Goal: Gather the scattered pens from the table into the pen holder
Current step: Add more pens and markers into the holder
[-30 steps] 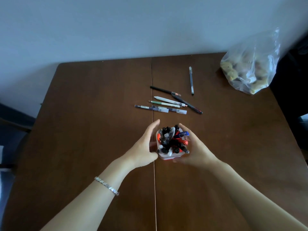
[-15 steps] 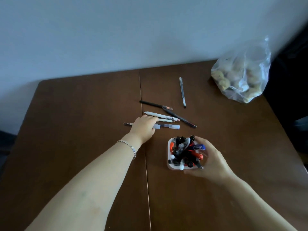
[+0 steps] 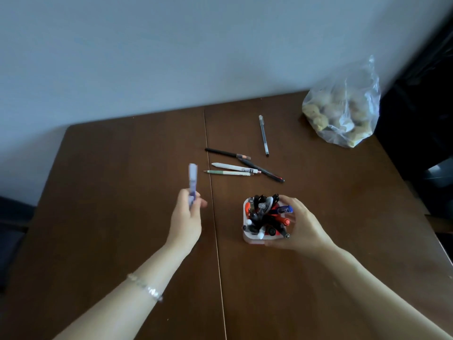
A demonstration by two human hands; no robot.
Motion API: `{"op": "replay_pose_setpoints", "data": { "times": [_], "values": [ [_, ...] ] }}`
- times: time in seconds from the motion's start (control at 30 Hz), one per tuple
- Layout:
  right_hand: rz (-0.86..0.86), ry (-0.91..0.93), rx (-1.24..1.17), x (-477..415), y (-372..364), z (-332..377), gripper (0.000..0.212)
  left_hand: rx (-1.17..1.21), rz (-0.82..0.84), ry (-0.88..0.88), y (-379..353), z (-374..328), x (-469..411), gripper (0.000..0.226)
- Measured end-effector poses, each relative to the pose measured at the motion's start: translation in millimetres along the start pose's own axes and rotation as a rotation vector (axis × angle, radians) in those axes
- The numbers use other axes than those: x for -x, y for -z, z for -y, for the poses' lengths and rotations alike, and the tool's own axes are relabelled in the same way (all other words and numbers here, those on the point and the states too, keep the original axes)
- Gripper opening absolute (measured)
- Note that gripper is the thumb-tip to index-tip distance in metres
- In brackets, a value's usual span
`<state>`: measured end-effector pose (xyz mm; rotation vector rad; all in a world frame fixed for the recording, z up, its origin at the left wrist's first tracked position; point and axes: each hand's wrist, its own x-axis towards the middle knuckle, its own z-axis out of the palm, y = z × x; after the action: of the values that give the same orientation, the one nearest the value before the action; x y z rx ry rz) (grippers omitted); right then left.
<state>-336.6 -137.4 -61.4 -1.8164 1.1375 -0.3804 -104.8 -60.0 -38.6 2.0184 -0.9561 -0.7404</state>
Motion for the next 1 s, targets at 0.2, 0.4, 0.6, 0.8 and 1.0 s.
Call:
{"op": "replay_pose_setpoints", "data": {
  "times": [0.2, 0.4, 0.6, 0.8, 1.0],
  "values": [
    [0.026, 0.006, 0.014, 14.5, -13.4, 8.1, 0.099, 0.742, -0.158, -0.074, 15.1, -53.9, 46.1, 0.014],
    [0.007, -0.019, -0.015, 20.7, -15.4, 16.6, 0.096, 0.727, -0.094, -0.180, -19.2, -55.7, 69.2, 0.021],
    [-0.018, -0.028, -0.021, 23.7, -17.1, 22.8, 0.097, 0.499, 0.107, -0.140, -40.1, -46.0, 77.7, 0.023],
    [-0.038, -0.019, -0.049, 25.0, -21.1, 18.4, 0.088, 0.434, 0.120, -0.170, -31.2, -44.0, 69.5, 0.024],
    [-0.022, -0.030, -0.034, 23.8, -20.4, 15.7, 0.091, 0.346, 0.171, -0.152, -37.3, -33.9, 70.6, 0.028]
  ]
}}
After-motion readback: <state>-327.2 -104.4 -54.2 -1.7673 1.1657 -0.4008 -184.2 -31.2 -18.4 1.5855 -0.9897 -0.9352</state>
